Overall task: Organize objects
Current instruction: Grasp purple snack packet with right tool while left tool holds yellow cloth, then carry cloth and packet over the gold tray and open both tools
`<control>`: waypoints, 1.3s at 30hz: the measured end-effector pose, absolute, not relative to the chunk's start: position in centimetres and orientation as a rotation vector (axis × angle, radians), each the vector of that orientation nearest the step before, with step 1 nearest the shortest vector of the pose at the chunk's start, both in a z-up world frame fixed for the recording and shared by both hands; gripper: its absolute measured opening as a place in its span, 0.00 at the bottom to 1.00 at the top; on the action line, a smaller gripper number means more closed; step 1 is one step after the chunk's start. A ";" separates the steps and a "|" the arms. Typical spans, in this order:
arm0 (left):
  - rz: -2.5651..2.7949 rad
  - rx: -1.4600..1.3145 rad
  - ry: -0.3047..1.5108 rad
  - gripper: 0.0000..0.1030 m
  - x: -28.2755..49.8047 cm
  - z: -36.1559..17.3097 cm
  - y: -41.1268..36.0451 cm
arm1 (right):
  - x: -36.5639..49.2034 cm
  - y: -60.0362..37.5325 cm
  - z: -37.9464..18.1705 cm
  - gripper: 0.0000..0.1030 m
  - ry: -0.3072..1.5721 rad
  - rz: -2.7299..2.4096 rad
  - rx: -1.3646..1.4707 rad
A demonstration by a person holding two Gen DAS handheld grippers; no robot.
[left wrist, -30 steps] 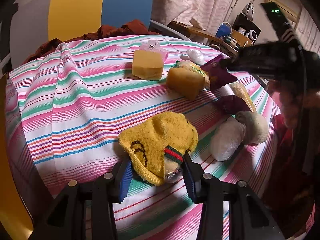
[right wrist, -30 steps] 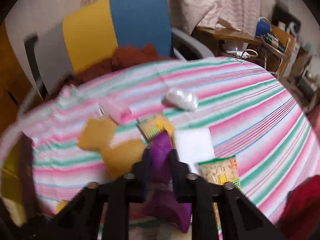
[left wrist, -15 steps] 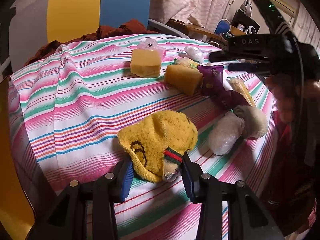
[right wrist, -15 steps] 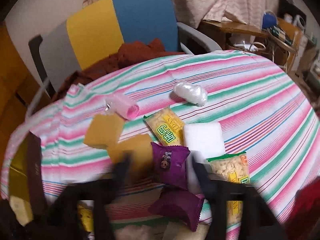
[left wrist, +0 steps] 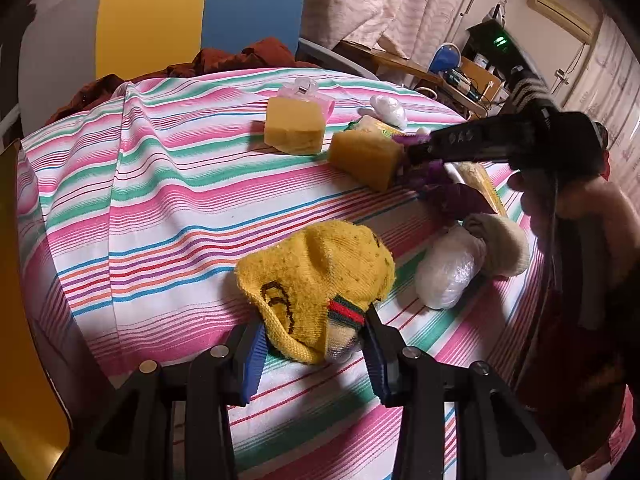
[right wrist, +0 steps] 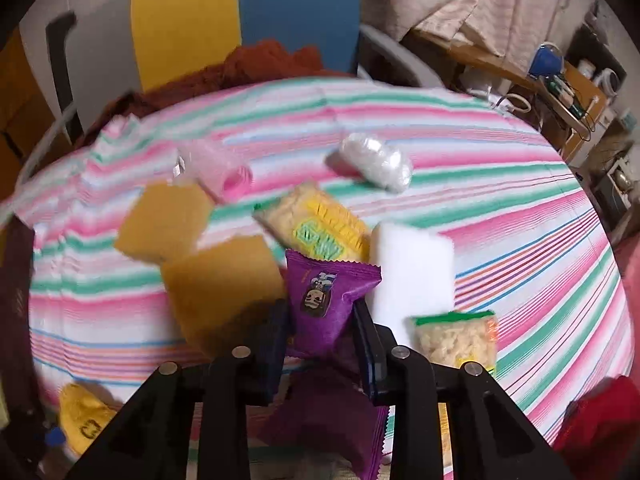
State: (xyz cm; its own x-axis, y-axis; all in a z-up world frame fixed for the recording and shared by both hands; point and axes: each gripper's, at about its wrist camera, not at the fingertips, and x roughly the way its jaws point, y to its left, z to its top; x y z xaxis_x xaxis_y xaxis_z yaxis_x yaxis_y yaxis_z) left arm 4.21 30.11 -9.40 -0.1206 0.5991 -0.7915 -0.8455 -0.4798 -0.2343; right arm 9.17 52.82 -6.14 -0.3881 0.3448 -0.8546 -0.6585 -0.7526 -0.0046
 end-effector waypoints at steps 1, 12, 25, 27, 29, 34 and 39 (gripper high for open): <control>1.788 -1.083 0.335 0.39 4.2 -9.3 30.1 | 9.5 52.9 -5.7 0.30 0.469 2.164 -1.179; 1.826 -0.987 0.238 0.36 4.7 -4.3 27.3 | 11.5 50.5 -0.8 0.30 0.587 2.376 -0.936; 2.199 -1.014 -0.015 0.37 -2.7 0.8 13.9 | 3.7 34.6 2.0 0.30 0.498 2.785 -1.118; 2.295 -1.023 -0.019 0.37 -4.1 1.0 11.2 | 2.0 31.6 1.9 0.30 0.481 2.840 -1.164; 2.380 -1.033 -0.019 0.39 -5.6 1.0 8.9 | 0.3 28.8 1.7 0.31 0.471 2.883 -1.211; 2.513 -1.136 -0.039 0.49 -9.7 0.0 4.3 | -2.5 23.0 0.8 0.45 0.503 2.954 -1.332; 2.557 -1.197 -0.116 0.52 -11.0 -1.0 1.0 | -2.5 18.9 -0.3 0.65 0.429 3.006 -1.412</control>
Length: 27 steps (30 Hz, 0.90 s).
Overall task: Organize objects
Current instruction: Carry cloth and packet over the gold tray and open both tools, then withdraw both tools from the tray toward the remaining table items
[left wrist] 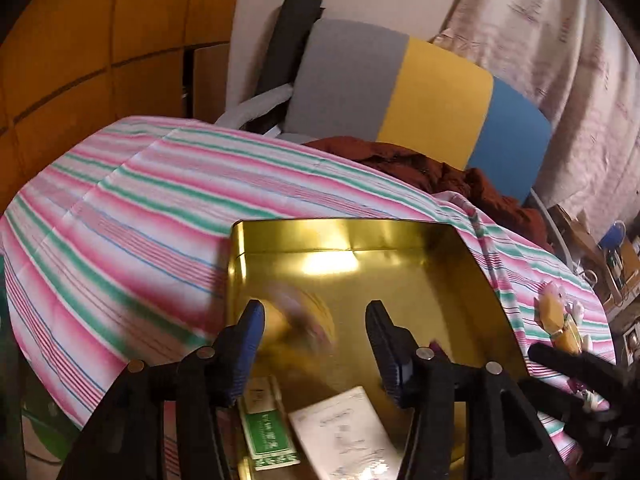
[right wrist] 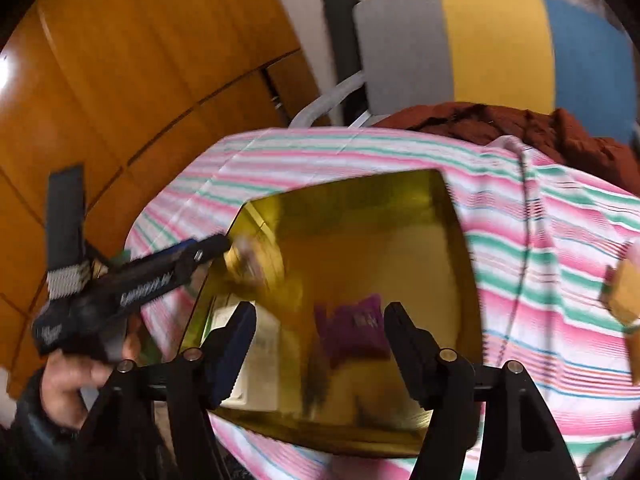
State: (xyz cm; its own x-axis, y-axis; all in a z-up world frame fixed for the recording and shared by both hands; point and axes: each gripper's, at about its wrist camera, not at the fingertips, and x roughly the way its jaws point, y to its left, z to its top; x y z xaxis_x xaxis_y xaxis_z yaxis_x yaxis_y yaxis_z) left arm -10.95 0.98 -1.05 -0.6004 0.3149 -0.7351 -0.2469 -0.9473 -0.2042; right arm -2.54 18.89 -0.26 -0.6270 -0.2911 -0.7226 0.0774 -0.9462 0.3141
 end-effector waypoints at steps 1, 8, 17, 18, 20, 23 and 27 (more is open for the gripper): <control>2.563 -1.203 -0.125 0.52 -10.9 -1.2 0.8 | -2.4 18.3 -0.5 0.65 -0.348 -2.635 1.255; 2.590 -1.178 -0.172 0.52 -9.2 -1.5 -0.1 | -0.9 17.7 -1.2 0.75 -0.258 -2.687 1.285; 2.643 -1.057 -0.073 0.52 -6.3 0.8 0.8 | 0.9 17.9 0.3 0.87 -0.211 -2.829 1.209; 2.648 -1.045 -0.060 0.52 -6.1 1.0 1.0 | 1.1 18.1 0.6 0.87 -0.198 -2.851 1.195; 2.648 -1.021 -0.040 0.52 -5.4 1.3 1.4 | 1.7 18.3 1.1 0.91 -0.176 -2.901 1.162; 2.635 -0.999 -0.016 0.52 -4.7 1.7 2.2 | 2.4 18.9 1.6 0.94 -0.166 -2.944 1.127; 2.594 -0.989 0.017 0.52 -3.9 1.7 3.5 | 3.1 19.8 1.9 0.94 -0.175 -2.972 1.115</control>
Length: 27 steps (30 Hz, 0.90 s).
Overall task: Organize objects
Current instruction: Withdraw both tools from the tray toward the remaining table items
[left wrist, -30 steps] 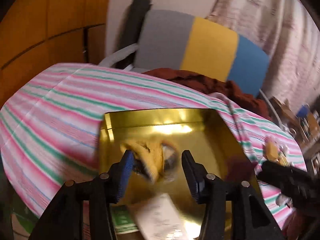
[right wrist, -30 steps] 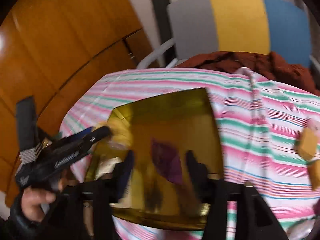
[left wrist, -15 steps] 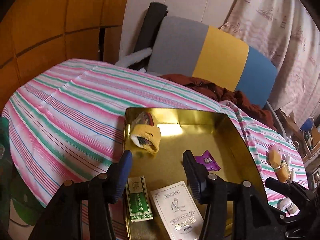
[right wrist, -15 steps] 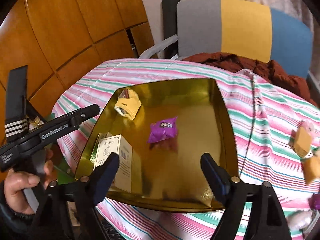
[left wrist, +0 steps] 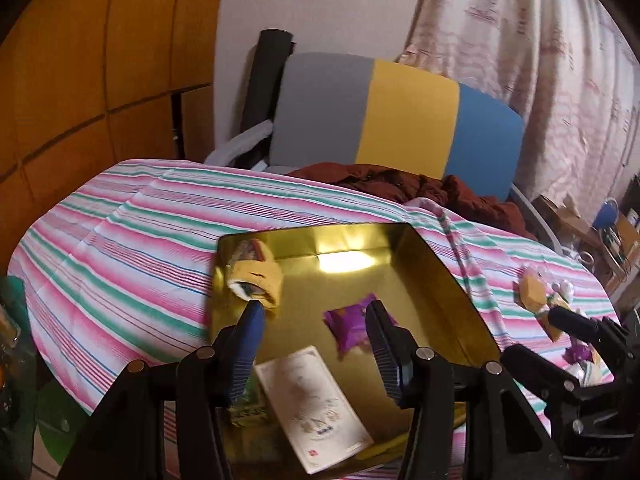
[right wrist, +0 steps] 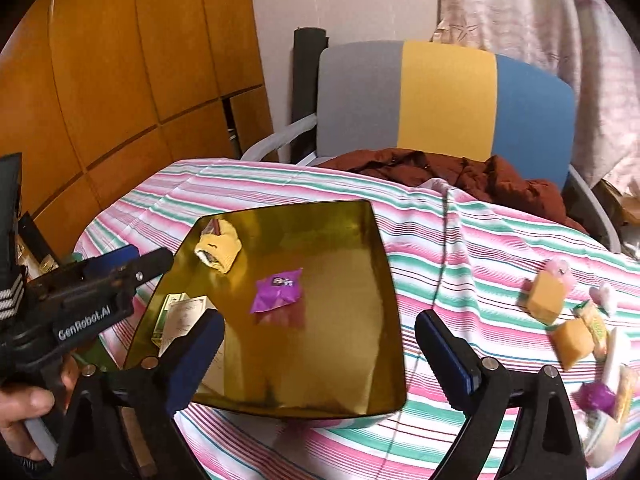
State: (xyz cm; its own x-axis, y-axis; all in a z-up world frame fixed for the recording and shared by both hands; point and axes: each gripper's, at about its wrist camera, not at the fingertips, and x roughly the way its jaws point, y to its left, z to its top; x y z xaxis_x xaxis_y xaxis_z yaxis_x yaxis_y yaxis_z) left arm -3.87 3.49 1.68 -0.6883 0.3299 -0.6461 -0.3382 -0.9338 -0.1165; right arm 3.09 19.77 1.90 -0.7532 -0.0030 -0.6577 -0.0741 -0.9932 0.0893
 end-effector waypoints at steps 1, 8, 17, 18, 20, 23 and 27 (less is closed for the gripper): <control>2.589 -0.987 0.025 0.52 -3.7 1.7 3.7 | 3.3 20.0 1.9 0.94 0.174 2.895 -1.085; 2.519 -0.994 0.070 0.52 -2.8 1.3 5.9 | 4.4 22.4 1.2 0.95 0.212 2.834 -1.087; 2.409 -1.000 0.111 0.52 -1.6 0.6 8.7 | 6.0 27.4 -0.4 0.95 0.333 2.695 -1.112; 2.398 -0.999 0.118 0.52 -1.4 0.5 9.1 | 6.2 28.1 -0.5 0.95 0.346 2.682 -1.109; 2.378 -0.997 0.135 0.52 -1.2 0.4 9.8 | 6.8 29.5 -0.5 0.95 0.369 2.653 -1.102; 2.346 -0.990 0.162 0.52 -0.8 0.4 11.0 | 7.8 32.2 -0.4 0.95 0.410 2.598 -1.086; 2.308 -0.995 0.188 0.52 -0.4 0.3 12.5 | 9.1 36.9 0.0 0.95 0.505 2.512 -1.058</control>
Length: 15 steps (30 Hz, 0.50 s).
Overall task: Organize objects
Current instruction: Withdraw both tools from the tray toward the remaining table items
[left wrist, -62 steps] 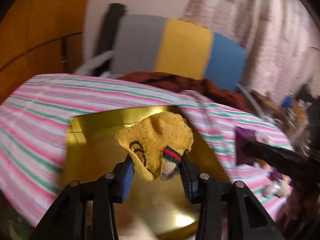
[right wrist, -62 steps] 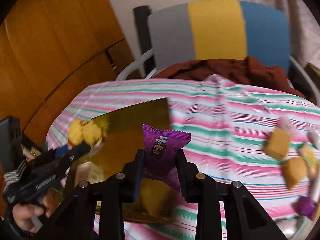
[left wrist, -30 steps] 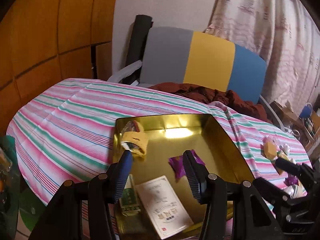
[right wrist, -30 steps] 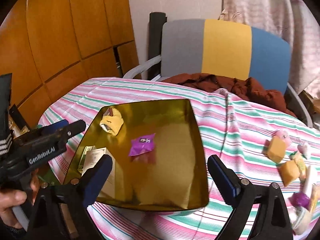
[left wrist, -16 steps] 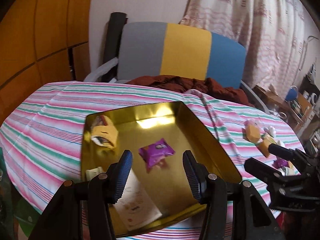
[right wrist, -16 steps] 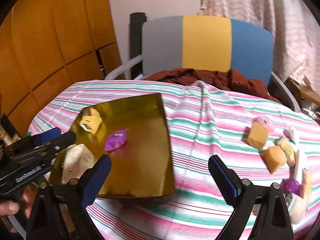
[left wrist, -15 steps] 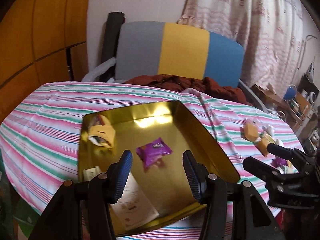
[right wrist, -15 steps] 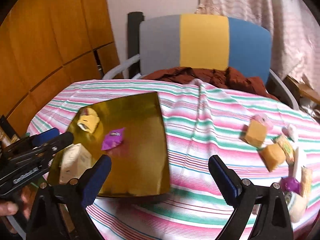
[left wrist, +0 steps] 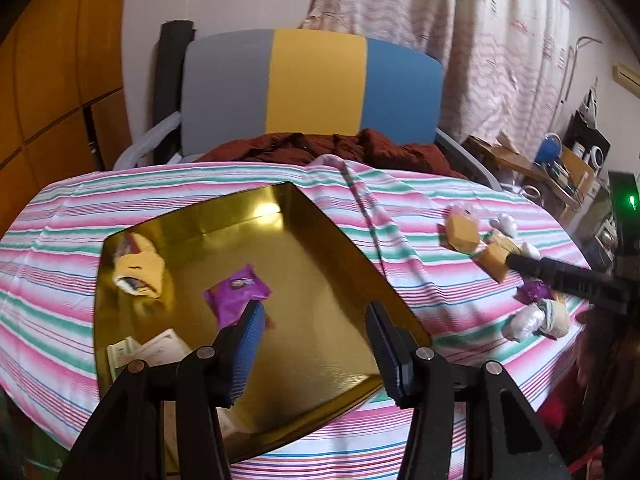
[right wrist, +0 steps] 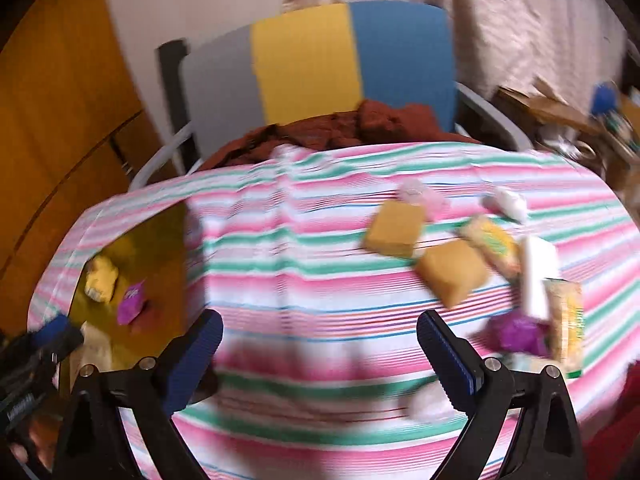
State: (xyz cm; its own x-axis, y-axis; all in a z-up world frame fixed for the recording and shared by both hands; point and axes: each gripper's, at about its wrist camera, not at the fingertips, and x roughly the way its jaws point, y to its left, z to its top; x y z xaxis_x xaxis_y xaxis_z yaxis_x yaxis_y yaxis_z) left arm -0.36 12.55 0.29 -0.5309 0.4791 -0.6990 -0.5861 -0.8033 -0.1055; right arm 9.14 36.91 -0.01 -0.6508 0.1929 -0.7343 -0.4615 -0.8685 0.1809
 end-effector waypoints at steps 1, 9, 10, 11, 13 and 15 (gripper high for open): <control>2.299 -0.998 0.195 0.52 -0.3 0.2 12.9 | 9.5 38.2 0.2 0.95 0.527 2.494 -1.044; 2.220 -0.985 0.253 0.52 0.5 0.5 16.3 | 11.9 48.2 1.4 0.98 0.626 2.315 -0.846; 2.211 -0.978 0.264 0.52 0.6 0.6 16.9 | 12.3 49.3 1.2 0.98 0.654 2.296 -0.819; 2.199 -0.971 0.278 0.52 0.7 0.8 17.5 | 12.8 50.3 0.8 0.98 0.696 2.277 -0.784; 2.170 -0.962 0.299 0.52 0.9 1.0 19.1 | 13.5 51.7 -0.2 0.98 0.786 2.243 -0.745; 2.149 -0.964 0.316 0.52 0.9 0.9 20.5 | 13.9 53.0 -1.4 0.98 0.882 2.187 -0.775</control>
